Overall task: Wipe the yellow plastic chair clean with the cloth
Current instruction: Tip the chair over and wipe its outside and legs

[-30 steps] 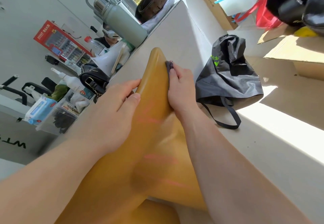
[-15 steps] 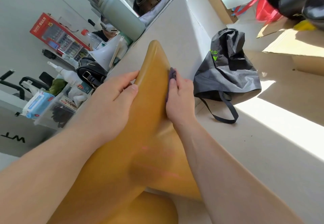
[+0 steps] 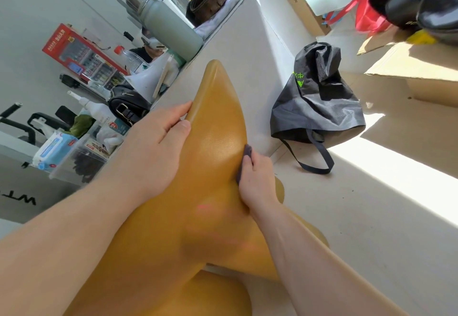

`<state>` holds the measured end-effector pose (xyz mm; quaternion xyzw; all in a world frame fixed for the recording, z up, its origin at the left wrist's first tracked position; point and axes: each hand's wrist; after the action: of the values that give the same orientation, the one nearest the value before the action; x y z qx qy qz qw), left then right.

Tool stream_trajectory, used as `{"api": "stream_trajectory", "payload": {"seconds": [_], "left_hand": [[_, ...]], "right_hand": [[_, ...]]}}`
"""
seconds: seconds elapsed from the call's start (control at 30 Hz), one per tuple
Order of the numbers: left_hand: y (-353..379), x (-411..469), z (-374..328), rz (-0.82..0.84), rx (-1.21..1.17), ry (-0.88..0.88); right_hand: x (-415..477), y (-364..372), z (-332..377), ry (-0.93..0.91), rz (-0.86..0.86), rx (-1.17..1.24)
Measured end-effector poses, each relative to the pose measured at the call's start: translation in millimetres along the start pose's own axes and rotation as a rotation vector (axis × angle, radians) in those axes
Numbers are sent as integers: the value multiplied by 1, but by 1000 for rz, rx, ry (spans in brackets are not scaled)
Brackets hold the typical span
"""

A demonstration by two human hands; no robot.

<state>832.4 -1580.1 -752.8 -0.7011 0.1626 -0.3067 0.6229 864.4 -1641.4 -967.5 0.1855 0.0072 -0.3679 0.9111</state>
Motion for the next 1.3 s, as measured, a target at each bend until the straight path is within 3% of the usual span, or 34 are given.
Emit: {"api": "stream_trajectory", "payload": {"seconds": [0.07, 0.2, 0.27, 0.33, 0.47, 0.53, 0.63, 0.7, 0.77, 0.9, 0.97, 1.17, 1.23, 1.3], "left_hand": [[1, -1, 1, -18, 6, 7], [3, 2, 4, -59, 23, 32], [3, 2, 4, -54, 36, 30], [3, 1, 1, -38, 55, 22], [1, 0, -2, -10, 72, 18], [1, 0, 0, -21, 53, 20], [2, 0, 6, -39, -11, 43], [1, 0, 10, -48, -19, 53], [1, -1, 12, -46, 21, 26], [3, -1, 11, -34, 32, 36], [3, -1, 8, -33, 8, 41], [4, 1, 9, -29, -28, 64], [4, 2, 7, -40, -19, 67], [4, 1, 5, -47, 5, 58]], "right_hand": [[-17, 10, 18, -54, -47, 38], [-64, 24, 65, -482, -146, 101], [-64, 23, 65, -598, -130, 95], [-44, 19, 48, -553, -100, 68], [11, 0, 18, -37, 1, 50], [3, 4, 36, -117, -29, 53], [-32, 18, 91, -539, -176, 45], [-22, 19, 111, -674, -190, 81], [25, 12, 116, -596, -121, 75], [110, 6, 104, -188, 45, 54], [108, 6, 107, -199, 46, 44], [25, 4, 109, -717, 5, 144], [52, 5, 103, -612, 15, 140], [86, 4, 95, -359, 63, 145]]}}
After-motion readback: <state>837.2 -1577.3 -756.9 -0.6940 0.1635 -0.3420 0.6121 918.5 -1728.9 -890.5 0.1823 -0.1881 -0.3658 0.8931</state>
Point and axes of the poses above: each hand's wrist, its own x-axis towards the middle knuckle, its own y-axis out of the palm, z = x × y, and after that the axes turned 1 degree about -z, right-handed
